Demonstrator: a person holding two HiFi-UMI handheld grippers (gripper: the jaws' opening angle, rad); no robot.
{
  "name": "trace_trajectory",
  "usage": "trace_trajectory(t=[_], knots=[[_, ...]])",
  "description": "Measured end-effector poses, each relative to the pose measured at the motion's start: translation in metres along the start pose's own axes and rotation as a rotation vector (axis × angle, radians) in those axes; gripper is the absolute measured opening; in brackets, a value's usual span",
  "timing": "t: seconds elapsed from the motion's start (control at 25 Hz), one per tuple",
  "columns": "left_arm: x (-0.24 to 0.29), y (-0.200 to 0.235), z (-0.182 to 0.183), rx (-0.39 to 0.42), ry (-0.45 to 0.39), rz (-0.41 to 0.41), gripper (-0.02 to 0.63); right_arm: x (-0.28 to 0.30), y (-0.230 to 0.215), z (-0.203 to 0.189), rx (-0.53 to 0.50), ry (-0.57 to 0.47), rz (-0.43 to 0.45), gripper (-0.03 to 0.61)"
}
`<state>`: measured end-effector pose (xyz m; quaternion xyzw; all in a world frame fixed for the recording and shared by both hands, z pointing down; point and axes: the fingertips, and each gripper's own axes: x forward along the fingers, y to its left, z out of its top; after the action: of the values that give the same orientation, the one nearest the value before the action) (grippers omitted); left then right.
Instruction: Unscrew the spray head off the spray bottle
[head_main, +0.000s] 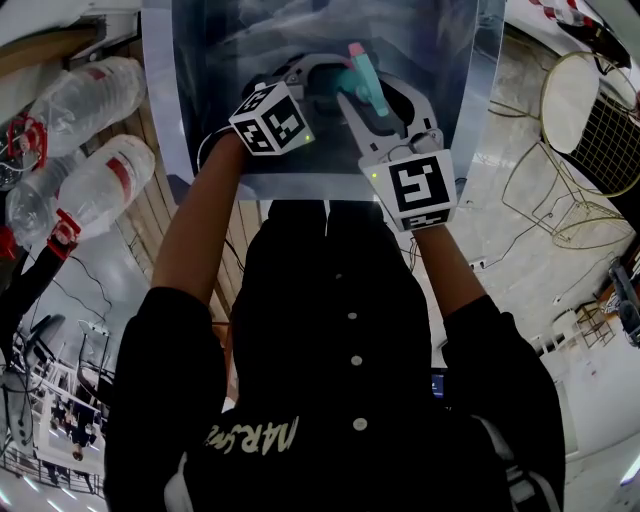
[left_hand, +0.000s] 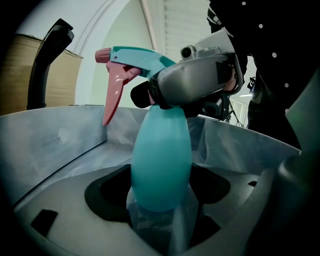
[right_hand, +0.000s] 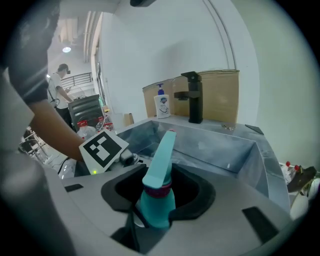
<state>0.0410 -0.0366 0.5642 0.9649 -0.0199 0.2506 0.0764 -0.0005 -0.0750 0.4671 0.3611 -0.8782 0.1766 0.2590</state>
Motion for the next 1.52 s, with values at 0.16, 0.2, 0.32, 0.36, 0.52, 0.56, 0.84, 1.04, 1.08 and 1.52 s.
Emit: trace_trajectory(t=[0.16,0.2,0.32,0.36,0.52,0.56,0.84,1.04,1.08,1.52], knots=[[0.001,0.001,0.000,-0.006,-0.003,0.003,0.382,0.000,0.000,0.002,-0.053,-0.020,0.068,0.164],[0.001,0.001,0.000,-0.007,-0.002,0.003,0.382,0.000,0.001,0.003,-0.069,-0.023,0.075,0.164],[0.001,0.000,0.000,-0.009,0.003,0.003,0.382,-0.005,0.001,0.010,-0.085,-0.051,0.082,0.163],[0.001,0.000,0.000,-0.009,0.004,0.004,0.382,-0.007,0.001,0.013,-0.085,-0.061,0.081,0.163],[0.000,0.000,0.001,-0.015,0.008,0.009,0.383,-0.021,-0.003,0.026,-0.057,-0.106,0.075,0.163],[0.000,0.000,0.001,-0.017,0.008,0.010,0.383,-0.025,-0.003,0.033,-0.058,-0.126,0.075,0.163],[-0.001,0.000,0.002,-0.027,0.024,0.016,0.383,-0.056,-0.009,0.076,-0.022,-0.214,0.061,0.163],[-0.001,0.000,0.000,-0.036,0.047,0.026,0.383,-0.079,-0.014,0.096,-0.009,-0.247,0.050,0.163],[-0.001,-0.001,0.000,-0.038,0.054,0.028,0.383,-0.085,-0.014,0.098,-0.009,-0.250,0.049,0.163],[-0.004,-0.004,0.000,-0.061,0.097,0.049,0.383,-0.135,-0.024,0.127,-0.008,-0.305,0.007,0.163]])
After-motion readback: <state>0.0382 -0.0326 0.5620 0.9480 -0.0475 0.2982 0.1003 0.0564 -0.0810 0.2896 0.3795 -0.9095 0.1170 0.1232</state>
